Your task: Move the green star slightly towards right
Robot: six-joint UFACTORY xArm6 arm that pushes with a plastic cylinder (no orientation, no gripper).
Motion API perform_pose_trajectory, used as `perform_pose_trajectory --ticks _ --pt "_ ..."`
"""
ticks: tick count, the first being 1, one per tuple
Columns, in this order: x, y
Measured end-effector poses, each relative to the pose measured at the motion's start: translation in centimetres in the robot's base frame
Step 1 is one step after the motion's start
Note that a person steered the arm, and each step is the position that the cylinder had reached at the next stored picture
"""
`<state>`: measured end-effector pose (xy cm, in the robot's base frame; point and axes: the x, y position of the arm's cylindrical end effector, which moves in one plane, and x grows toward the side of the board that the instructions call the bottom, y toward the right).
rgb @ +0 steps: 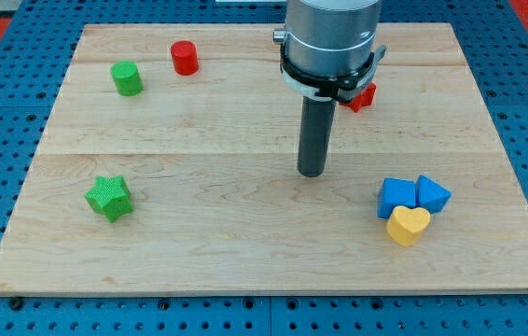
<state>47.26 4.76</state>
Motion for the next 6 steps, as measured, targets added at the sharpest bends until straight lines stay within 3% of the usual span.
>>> perform_pose_trajectory --ticks 2,3,4,6 --pt "-3.5 -20.7" --pt "-2.5 -27.2" --pt "1.3 -26.4" --pt "3.9 -24.8"
